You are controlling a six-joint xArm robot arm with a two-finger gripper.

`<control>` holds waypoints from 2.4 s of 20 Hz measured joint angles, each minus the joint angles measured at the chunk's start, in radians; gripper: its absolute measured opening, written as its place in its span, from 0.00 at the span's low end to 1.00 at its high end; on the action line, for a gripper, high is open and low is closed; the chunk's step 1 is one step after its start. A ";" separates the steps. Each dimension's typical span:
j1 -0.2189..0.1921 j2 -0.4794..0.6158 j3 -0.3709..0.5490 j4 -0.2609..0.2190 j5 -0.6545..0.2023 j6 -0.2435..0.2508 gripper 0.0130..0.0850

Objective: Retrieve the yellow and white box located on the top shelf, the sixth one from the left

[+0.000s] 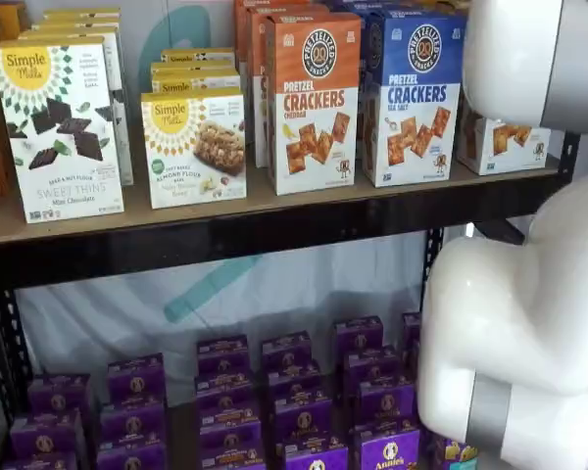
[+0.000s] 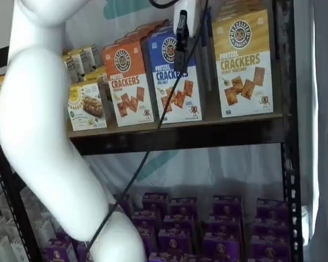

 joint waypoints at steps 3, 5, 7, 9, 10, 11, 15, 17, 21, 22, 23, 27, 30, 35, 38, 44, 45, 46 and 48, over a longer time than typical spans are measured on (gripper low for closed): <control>0.016 -0.022 0.025 -0.032 -0.026 -0.003 1.00; 0.013 -0.031 0.037 -0.031 -0.032 -0.006 1.00; -0.003 -0.043 0.054 -0.004 -0.046 -0.009 1.00; -0.036 -0.060 0.076 0.053 -0.070 -0.015 1.00; -0.057 -0.074 0.096 0.091 -0.094 -0.019 1.00; -0.079 -0.087 0.114 0.130 -0.121 -0.026 1.00; -0.136 -0.113 0.149 0.216 -0.183 -0.049 1.00; -0.161 -0.120 0.158 0.252 -0.207 -0.061 1.00; -0.208 -0.150 0.202 0.346 -0.282 -0.082 1.00; -0.217 -0.162 0.221 0.375 -0.314 -0.088 1.00; -0.223 -0.171 0.235 0.398 -0.341 -0.093 1.00; -0.218 -0.208 0.293 0.459 -0.471 -0.122 1.00; -0.186 -0.224 0.323 0.461 -0.578 -0.154 1.00; -0.133 -0.198 0.308 0.389 -0.662 -0.185 1.00; -0.112 -0.178 0.297 0.361 -0.698 -0.195 1.00; -0.066 -0.111 0.232 0.265 -0.717 -0.185 1.00; -0.059 -0.096 0.212 0.242 -0.703 -0.176 1.00; -0.052 -0.084 0.197 0.225 -0.693 -0.168 1.00; -0.039 -0.061 0.171 0.196 -0.680 -0.153 1.00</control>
